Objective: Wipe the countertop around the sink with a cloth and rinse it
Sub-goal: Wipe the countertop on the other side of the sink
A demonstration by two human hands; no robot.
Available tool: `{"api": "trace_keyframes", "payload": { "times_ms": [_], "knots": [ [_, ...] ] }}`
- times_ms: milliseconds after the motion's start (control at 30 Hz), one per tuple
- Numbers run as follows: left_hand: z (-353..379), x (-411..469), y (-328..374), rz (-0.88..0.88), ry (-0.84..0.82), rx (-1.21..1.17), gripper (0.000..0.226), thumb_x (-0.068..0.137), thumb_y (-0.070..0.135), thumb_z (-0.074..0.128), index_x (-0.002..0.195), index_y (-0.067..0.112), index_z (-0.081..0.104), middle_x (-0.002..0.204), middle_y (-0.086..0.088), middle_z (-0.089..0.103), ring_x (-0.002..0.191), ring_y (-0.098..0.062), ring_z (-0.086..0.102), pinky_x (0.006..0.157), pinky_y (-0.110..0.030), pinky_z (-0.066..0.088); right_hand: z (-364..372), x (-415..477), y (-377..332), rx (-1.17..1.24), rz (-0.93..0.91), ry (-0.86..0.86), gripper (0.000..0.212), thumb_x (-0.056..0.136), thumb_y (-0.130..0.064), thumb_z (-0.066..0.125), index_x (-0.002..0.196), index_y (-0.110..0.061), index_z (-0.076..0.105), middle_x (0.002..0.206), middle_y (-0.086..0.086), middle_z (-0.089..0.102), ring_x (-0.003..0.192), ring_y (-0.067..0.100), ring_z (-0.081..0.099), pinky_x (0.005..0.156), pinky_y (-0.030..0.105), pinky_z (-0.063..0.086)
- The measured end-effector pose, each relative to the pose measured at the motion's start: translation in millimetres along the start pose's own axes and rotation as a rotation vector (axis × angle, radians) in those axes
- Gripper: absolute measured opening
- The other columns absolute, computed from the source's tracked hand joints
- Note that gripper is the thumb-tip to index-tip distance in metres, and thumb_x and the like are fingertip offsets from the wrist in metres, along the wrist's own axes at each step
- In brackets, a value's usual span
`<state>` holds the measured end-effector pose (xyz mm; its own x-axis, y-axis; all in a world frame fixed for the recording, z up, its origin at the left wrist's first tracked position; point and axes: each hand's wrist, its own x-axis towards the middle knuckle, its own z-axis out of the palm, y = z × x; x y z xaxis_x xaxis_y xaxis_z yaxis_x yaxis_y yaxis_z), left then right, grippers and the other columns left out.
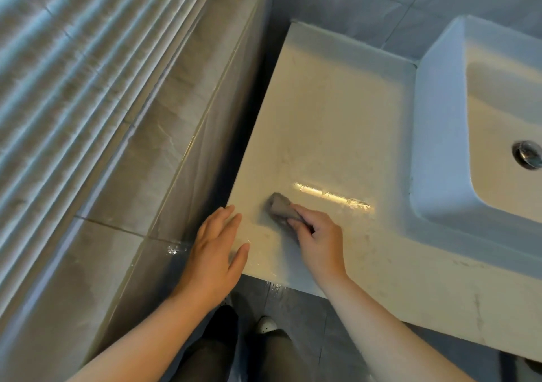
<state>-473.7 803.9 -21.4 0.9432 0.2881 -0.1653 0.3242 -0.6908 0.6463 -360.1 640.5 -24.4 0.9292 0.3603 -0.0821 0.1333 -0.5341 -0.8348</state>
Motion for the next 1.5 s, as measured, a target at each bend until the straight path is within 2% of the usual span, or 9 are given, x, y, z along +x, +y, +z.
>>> {"api": "trace_keyframes", "payload": {
  "times_ms": [200,333,500,733,900,1033,1167,1300,1500],
  "knots": [
    [1.0,-12.0,-4.1,-0.123,-0.008,-0.119,0.062,0.095,0.031,0.050,0.149,0.019,0.023,0.154,0.014,0.012,0.137,-0.001,0.017,0.107,-0.017,0.018,-21.4,54.2,-17.2,-0.021,-0.055,0.131,0.031,0.086,-0.009,0.061,0.113,-0.023,0.070,0.093,-0.015,0.068,0.091,0.010,0.063,0.077,0.015,0.046],
    [2.3,-12.9,-2.1,-0.220,0.009,-0.203,0.066,0.095,0.033,0.049,0.151,0.022,0.016,0.153,0.014,0.012,0.129,0.004,0.023,0.107,-0.019,0.027,-7.5,121.6,-7.7,-0.197,-0.161,0.054,0.031,0.086,-0.017,0.056,0.114,-0.022,0.070,0.103,-0.002,0.072,0.095,0.021,0.063,0.081,0.031,0.050],
    [5.3,-19.1,-1.5,-0.372,0.000,-0.234,0.067,0.095,0.039,0.047,0.151,0.027,0.013,0.151,0.013,0.021,0.119,-0.007,0.042,0.099,-0.024,0.041,25.5,122.7,5.8,-0.226,-0.173,0.051,0.031,0.089,-0.014,0.059,0.118,-0.020,0.067,0.118,-0.001,0.067,0.107,0.023,0.054,0.093,0.030,0.042],
    [17.6,-24.0,-1.4,-0.507,0.177,-0.413,0.052,0.092,0.034,0.055,0.142,0.029,0.040,0.139,0.014,0.041,0.100,0.006,0.049,0.071,-0.009,0.040,32.3,67.8,7.4,-0.193,-0.278,-0.105,0.032,0.089,-0.013,0.061,0.119,-0.021,0.066,0.120,-0.005,0.065,0.107,0.013,0.048,0.091,0.022,0.035],
    [20.3,-28.0,-0.2,-0.540,0.203,-0.420,0.051,0.091,0.032,0.057,0.140,0.027,0.043,0.138,0.015,0.041,0.110,-0.002,0.048,0.074,-0.011,0.041,24.9,40.1,2.8,-0.146,-0.236,-0.275,0.030,0.090,-0.017,0.060,0.118,-0.026,0.067,0.117,-0.011,0.066,0.107,0.011,0.051,0.093,0.024,0.040],
    [21.5,-34.5,-2.7,-0.563,0.229,-0.448,0.048,0.090,0.036,0.057,0.137,0.031,0.047,0.133,0.017,0.046,0.115,-0.004,0.049,0.088,-0.020,0.045,7.6,54.1,-14.4,-0.038,-0.231,-0.309,0.028,0.091,-0.016,0.059,0.112,-0.030,0.070,0.103,-0.017,0.068,0.095,-0.001,0.057,0.082,0.012,0.043],
    [28.1,-43.9,-3.1,-0.602,0.259,-0.493,0.047,0.090,0.032,0.059,0.136,0.031,0.048,0.131,0.019,0.047,0.114,-0.003,0.051,0.083,-0.017,0.044,21.1,110.9,-24.1,-0.145,-0.340,-0.222,0.025,0.091,-0.022,0.052,0.107,-0.027,0.071,0.095,-0.003,0.071,0.090,0.016,0.061,0.078,0.034,0.052],
    [30.6,-45.6,-1.8,-0.629,0.281,-0.547,0.046,0.089,0.033,0.060,0.134,0.033,0.049,0.129,0.018,0.048,0.113,-0.006,0.054,0.089,-0.020,0.045,46.8,123.7,-17.5,-0.210,-0.296,-0.236,0.029,0.095,-0.024,0.052,0.120,-0.024,0.066,0.117,-0.002,0.066,0.112,0.020,0.049,0.096,0.029,0.038],
    [31.9,-65.7,-8.7,-0.686,0.268,-0.434,0.050,0.089,0.040,0.057,0.137,0.030,0.046,0.133,0.013,0.046,0.116,-0.009,0.051,0.090,-0.023,0.042,58.6,73.0,-5.8,-0.204,-0.389,-0.341,0.032,0.094,-0.026,0.054,0.126,-0.028,0.061,0.129,-0.009,0.060,0.118,0.012,0.043,0.101,0.027,0.035]
  ]
}}
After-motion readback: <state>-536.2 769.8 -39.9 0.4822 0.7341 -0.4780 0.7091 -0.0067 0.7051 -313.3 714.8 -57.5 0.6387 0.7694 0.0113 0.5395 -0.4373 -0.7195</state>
